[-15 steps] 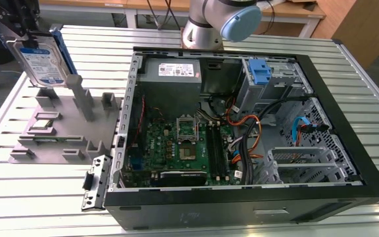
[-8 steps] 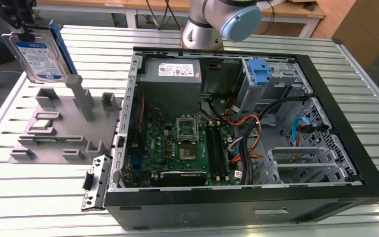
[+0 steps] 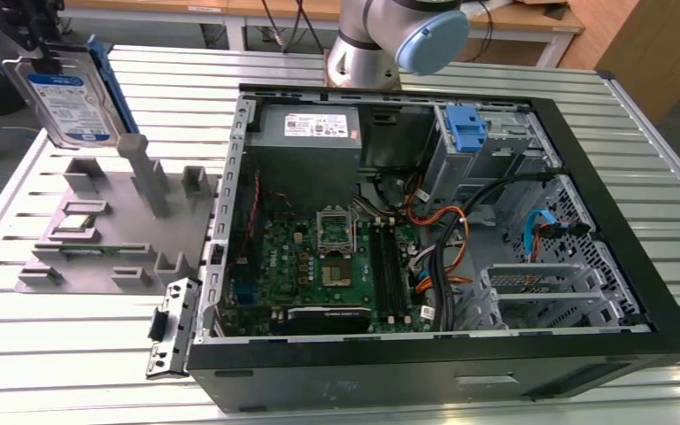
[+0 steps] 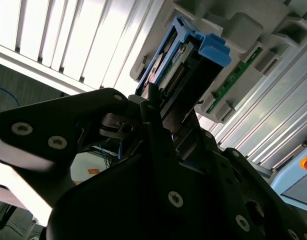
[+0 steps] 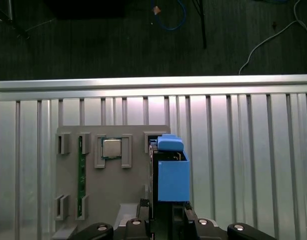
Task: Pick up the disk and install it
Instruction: 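Pick up the disk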
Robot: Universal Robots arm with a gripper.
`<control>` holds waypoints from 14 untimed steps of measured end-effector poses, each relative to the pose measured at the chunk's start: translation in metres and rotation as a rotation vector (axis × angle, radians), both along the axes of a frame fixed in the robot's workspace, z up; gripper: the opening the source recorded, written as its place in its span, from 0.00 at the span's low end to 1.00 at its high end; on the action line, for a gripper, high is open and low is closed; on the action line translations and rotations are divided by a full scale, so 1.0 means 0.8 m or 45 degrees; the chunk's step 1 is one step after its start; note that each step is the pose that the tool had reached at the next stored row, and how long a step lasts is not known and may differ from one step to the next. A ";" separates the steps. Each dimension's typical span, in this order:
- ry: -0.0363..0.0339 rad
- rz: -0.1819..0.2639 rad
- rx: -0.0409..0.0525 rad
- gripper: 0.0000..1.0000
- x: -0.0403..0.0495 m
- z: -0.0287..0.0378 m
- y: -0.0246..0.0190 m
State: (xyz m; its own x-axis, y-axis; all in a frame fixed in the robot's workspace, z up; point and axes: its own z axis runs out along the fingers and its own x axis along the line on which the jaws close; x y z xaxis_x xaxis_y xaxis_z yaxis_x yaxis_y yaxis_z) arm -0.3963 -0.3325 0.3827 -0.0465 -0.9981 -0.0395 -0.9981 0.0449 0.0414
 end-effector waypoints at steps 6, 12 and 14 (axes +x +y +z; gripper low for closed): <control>-0.0003 0.000 0.000 0.35 0.000 0.0030 0.0000; -0.0003 0.000 0.000 0.35 0.000 0.0043 0.0000; -0.0003 0.000 0.000 0.35 0.000 0.0045 0.0000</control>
State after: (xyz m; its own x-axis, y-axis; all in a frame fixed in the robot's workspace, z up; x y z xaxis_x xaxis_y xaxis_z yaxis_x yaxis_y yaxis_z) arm -0.3963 -0.3325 0.3863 -0.0465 -0.9981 -0.0396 -0.9981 0.0448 0.0411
